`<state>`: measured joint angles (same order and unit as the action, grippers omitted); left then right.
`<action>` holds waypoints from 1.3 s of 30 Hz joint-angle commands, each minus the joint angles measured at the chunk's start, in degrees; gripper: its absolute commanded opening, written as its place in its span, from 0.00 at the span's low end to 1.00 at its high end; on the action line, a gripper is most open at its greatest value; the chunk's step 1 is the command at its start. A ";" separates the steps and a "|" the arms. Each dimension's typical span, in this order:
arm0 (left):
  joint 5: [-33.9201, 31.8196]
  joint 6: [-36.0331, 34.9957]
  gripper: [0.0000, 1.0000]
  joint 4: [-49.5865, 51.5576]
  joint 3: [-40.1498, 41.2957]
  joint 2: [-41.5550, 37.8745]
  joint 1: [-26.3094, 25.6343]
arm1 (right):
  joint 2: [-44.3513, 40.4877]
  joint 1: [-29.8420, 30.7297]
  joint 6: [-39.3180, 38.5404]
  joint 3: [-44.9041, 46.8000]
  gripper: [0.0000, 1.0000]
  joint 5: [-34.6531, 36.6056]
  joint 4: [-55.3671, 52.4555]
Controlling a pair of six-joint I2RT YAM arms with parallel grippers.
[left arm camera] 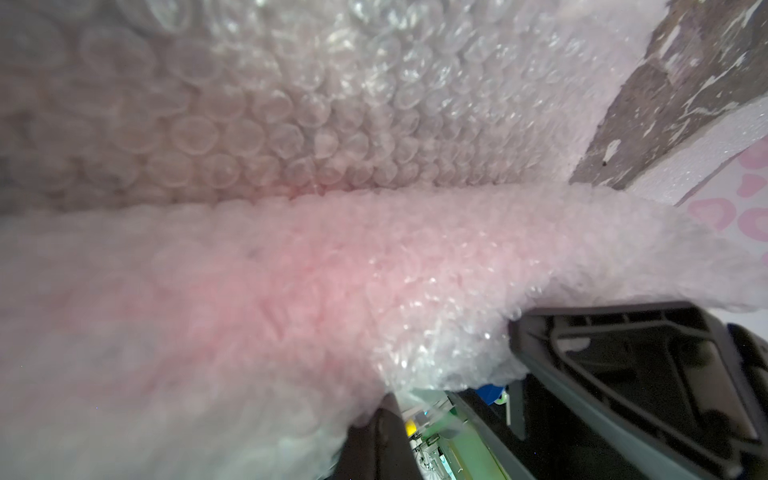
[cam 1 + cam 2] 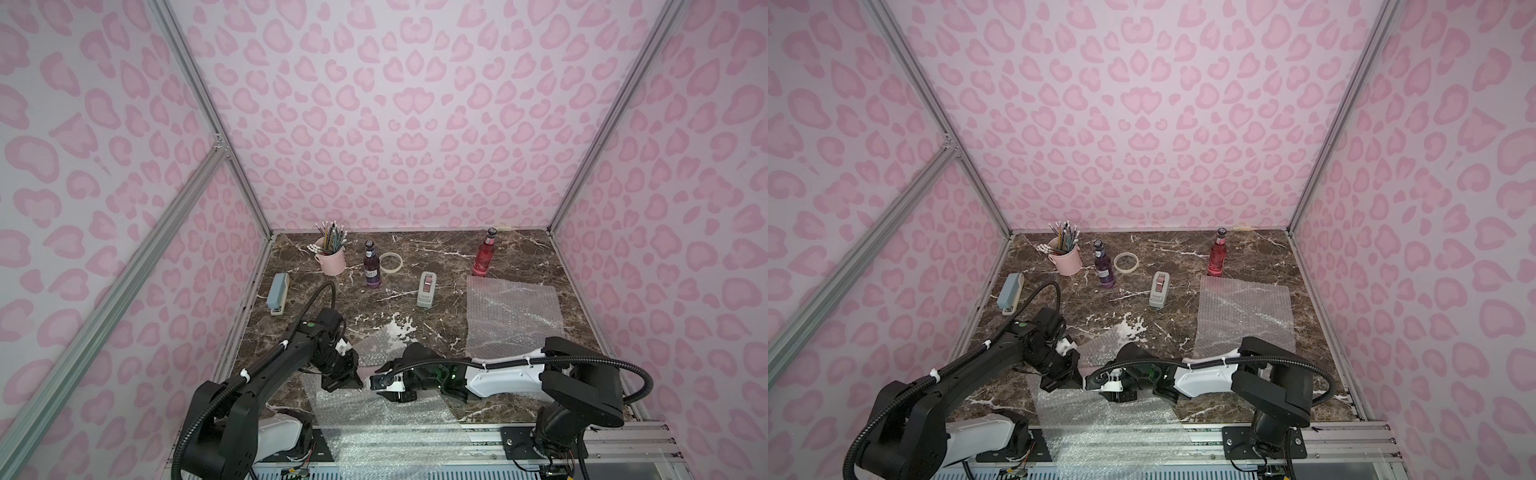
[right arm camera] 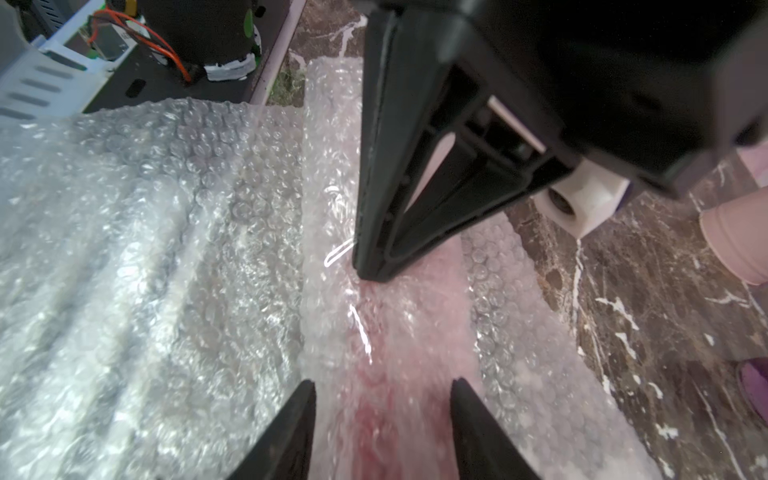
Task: Wrap wine bottles in bubble wrap
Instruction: Stick the tape on the bubble wrap.
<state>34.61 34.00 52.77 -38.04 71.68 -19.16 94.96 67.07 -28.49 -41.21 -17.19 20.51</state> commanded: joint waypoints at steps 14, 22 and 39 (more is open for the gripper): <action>-4.41 0.81 0.02 -1.38 0.60 -1.10 -0.12 | 4.08 -6.24 26.77 -7.56 0.53 -14.87 3.74; -4.78 1.06 0.02 -1.36 0.60 -1.62 -0.13 | 9.62 -6.49 26.44 -11.39 0.47 -15.52 0.33; -5.76 2.10 0.02 -1.40 1.03 -1.76 -0.95 | 14.27 -7.39 27.69 -13.86 0.39 -10.23 -4.97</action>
<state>33.12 35.90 51.77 -37.41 69.84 -19.90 108.55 59.75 0.73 -55.29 -32.01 20.18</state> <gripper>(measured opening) 0.050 0.389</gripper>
